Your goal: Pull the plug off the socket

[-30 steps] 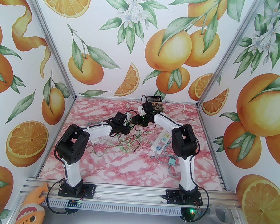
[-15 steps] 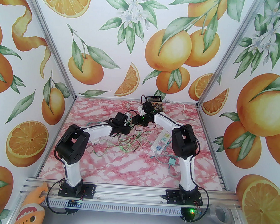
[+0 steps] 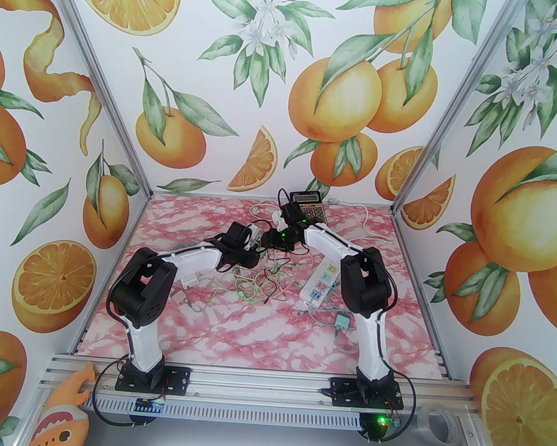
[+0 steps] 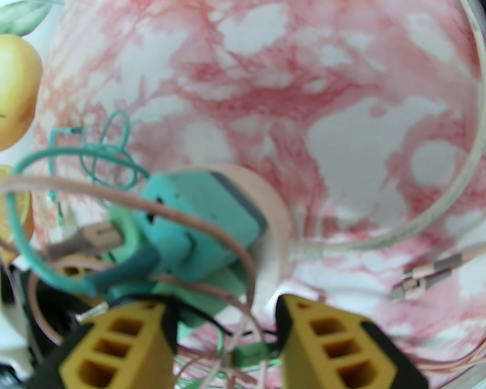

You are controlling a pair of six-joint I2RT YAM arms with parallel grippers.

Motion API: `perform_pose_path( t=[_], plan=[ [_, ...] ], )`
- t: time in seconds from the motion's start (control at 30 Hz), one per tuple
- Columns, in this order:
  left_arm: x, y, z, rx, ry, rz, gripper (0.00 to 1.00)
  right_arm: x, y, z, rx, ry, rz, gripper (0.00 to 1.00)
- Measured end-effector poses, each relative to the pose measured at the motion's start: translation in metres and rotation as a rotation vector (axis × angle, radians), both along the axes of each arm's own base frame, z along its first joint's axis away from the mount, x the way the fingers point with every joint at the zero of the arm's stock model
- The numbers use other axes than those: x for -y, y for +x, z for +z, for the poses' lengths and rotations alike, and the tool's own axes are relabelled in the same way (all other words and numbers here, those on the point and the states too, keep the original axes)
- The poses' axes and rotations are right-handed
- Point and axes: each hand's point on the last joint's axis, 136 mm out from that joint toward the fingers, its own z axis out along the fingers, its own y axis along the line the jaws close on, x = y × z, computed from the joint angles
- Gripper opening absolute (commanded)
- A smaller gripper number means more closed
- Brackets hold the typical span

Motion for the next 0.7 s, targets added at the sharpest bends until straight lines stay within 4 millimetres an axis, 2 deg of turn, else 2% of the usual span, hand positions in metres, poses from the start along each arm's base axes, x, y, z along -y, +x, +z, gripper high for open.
perform_pose_path(
  t=[0.27, 0.53, 0.7],
  plan=[
    [0.002, -0.004, 0.001, 0.043, 0.078, 0.005, 0.12, 0.001, -0.002, 0.000, -0.010, -0.019, 0.007, 0.47],
    [-0.010, -0.001, 0.003, -0.063, -0.094, 0.048, 0.12, -0.004, -0.003, 0.001, -0.001, -0.018, 0.019, 0.47],
    [-0.008, -0.003, 0.003, -0.067, -0.088, 0.035, 0.12, -0.005, -0.004, 0.001, 0.000, -0.017, 0.022, 0.47]
  ],
)
